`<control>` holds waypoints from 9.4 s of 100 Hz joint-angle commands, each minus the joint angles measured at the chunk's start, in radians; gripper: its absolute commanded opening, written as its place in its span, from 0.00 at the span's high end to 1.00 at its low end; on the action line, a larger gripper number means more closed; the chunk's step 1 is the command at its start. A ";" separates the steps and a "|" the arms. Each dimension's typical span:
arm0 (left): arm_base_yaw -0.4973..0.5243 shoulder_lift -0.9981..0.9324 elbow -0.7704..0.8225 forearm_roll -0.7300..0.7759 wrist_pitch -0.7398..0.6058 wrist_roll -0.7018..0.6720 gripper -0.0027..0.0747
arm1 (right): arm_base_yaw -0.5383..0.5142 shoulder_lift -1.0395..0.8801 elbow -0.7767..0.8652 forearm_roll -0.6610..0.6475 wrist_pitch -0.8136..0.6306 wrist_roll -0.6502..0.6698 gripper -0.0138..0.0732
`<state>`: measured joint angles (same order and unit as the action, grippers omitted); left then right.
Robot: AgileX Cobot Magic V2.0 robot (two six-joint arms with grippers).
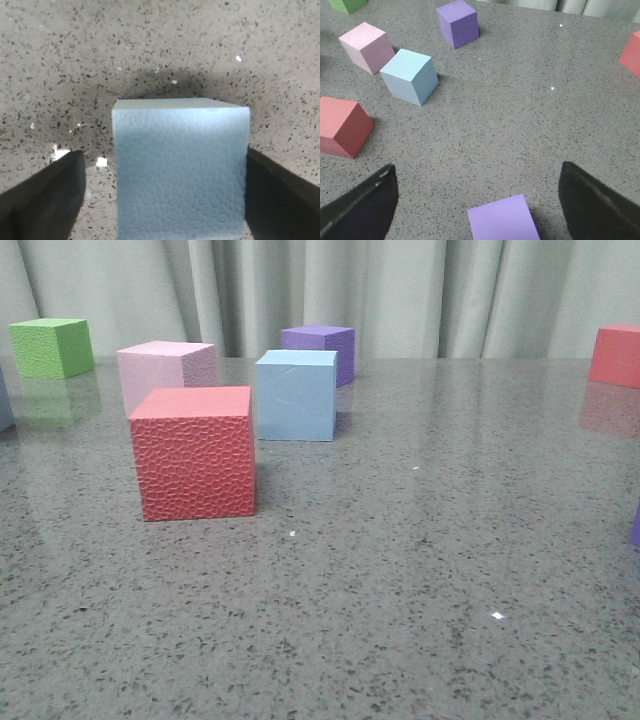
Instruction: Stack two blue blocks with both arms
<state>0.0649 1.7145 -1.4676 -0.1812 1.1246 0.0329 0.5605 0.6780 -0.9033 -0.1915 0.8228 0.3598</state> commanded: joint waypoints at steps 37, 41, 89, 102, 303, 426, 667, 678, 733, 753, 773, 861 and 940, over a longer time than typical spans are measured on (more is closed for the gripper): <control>-0.006 -0.041 -0.032 -0.012 -0.020 0.004 0.68 | -0.003 -0.002 -0.024 -0.026 -0.073 -0.005 0.10; -0.006 -0.041 -0.032 -0.012 -0.020 0.004 0.70 | -0.003 -0.002 -0.024 -0.026 -0.073 -0.005 0.10; -0.006 -0.041 -0.050 -0.092 0.003 -0.019 0.83 | -0.003 -0.002 -0.024 -0.025 -0.073 -0.005 0.10; -0.033 -0.041 -0.129 -0.092 0.055 -0.113 0.83 | -0.003 -0.002 -0.024 -0.025 -0.073 -0.005 0.10; -0.623 0.175 -0.621 0.027 0.144 -0.552 0.83 | -0.003 -0.002 -0.024 -0.026 -0.063 -0.005 0.10; -0.623 0.176 -0.621 0.041 0.142 -0.545 0.35 | -0.003 -0.002 -0.024 -0.026 -0.063 -0.005 0.10; -0.711 -0.984 0.679 0.528 -0.701 -0.528 0.99 | -0.003 -0.445 0.321 -0.113 -0.144 -0.002 0.92; -0.711 -1.055 0.773 0.528 -0.757 -0.528 0.99 | -0.003 -0.489 0.364 -0.115 -0.160 -0.002 0.92; -0.711 -1.220 1.000 0.528 -0.871 -0.528 0.99 | -0.003 -0.550 0.433 -0.131 -0.335 -0.002 0.92; -0.711 -1.218 1.000 0.528 -0.871 -0.528 0.99 | -0.003 -0.550 0.433 -0.131 -0.335 -0.002 0.92; -0.711 -1.218 1.000 0.528 -0.871 -0.528 0.99 | -0.003 -0.550 0.433 -0.131 -0.335 -0.002 0.92; -0.448 -1.309 1.135 0.256 -1.074 -0.061 0.99 | -0.003 -0.550 0.433 -0.131 -0.335 -0.002 0.92; -0.040 -1.754 1.496 0.126 -1.088 -0.055 0.99 | -0.003 -0.550 0.433 -0.131 -0.335 -0.002 0.92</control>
<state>0.0150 -0.0056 0.0048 -0.0475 0.0847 -0.0059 0.5605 0.1168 -0.4492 -0.2964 0.5680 0.3613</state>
